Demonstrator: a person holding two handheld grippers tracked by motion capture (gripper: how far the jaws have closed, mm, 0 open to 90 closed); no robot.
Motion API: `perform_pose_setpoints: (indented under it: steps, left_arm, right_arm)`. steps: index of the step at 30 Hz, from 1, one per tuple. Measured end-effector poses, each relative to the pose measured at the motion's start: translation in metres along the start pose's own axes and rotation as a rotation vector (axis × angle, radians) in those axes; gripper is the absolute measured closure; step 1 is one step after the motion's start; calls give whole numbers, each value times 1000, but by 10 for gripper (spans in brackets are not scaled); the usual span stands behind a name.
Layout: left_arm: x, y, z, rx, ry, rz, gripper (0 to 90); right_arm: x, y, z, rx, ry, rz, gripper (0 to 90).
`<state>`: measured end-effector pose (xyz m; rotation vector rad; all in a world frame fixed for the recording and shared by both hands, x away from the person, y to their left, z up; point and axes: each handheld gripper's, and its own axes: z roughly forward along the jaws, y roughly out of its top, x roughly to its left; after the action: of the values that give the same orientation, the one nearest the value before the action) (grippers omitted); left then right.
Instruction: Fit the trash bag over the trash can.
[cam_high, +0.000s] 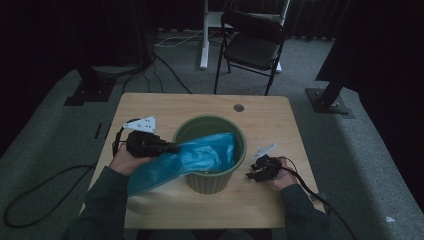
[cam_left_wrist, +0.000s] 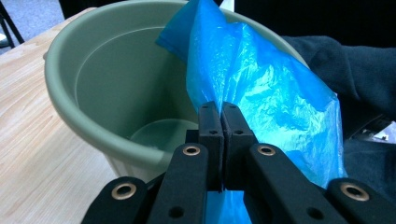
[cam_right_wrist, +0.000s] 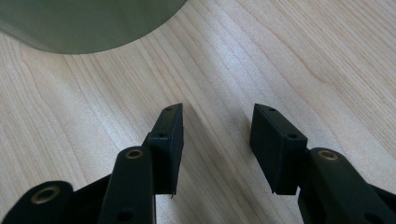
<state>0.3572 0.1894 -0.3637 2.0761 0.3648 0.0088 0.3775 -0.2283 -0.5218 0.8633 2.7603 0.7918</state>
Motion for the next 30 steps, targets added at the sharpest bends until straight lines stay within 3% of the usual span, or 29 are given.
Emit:
perform_pose_setpoints:
  steps: [8, 19, 30]
  left_arm:
    - [2, 5, 10, -2, 22, -26, 882]
    - [8, 14, 20, -17, 114, -110, 883]
    - [10, 27, 33, 2, 132, -145, 881]
  right_arm:
    - [0, 0, 0, 0, 1, 0, 538]
    - [0, 0, 0, 2, 2, -1, 538]
    - [0, 0, 0, 2, 2, -2, 538]
